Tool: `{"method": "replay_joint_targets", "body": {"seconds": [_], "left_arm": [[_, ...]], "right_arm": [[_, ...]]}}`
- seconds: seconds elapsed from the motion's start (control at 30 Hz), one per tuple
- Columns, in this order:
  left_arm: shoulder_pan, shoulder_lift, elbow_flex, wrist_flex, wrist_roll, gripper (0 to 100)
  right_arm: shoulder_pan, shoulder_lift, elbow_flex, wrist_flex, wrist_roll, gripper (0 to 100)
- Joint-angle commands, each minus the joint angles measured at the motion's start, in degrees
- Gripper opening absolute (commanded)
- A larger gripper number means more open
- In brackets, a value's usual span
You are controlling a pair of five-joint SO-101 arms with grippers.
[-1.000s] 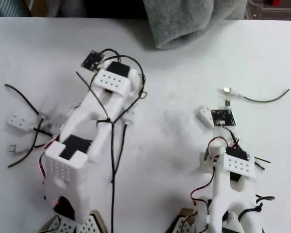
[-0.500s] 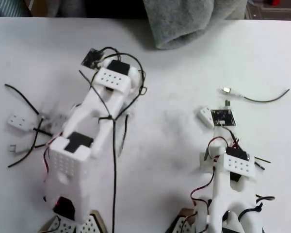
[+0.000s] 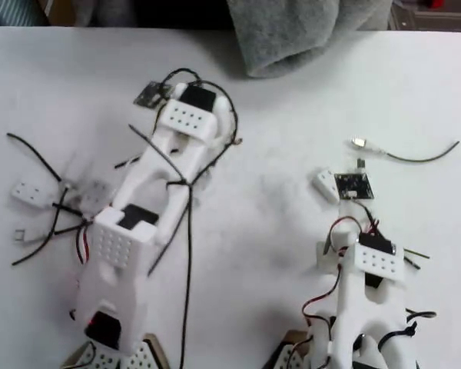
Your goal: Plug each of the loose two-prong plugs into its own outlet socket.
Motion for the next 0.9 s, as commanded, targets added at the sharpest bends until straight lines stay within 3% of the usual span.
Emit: {"method": "replay_joint_targets", "body": {"seconds": [0.0, 0.43, 0.73, 0.87], "left_arm": [[0.6, -0.5, -2.0, 0.8, 0.0, 2], [-0.6, -0.6, 6.2, -1.1, -0.4, 2], [-0.5, -0.3, 6.5, 2.6, -7.8, 2], [0.8, 0.7, 5.9, 3.3, -17.7, 2]], "right_arm": [[0.2, 0.1, -1.1, -1.3, -0.6, 36.1], [0.2, 0.1, -1.1, -1.4, -0.7, 36.1], [0.2, 0.1, -1.1, -1.4, -0.7, 36.1], [0.2, 0.1, -1.1, -1.5, -0.7, 36.1]]}}
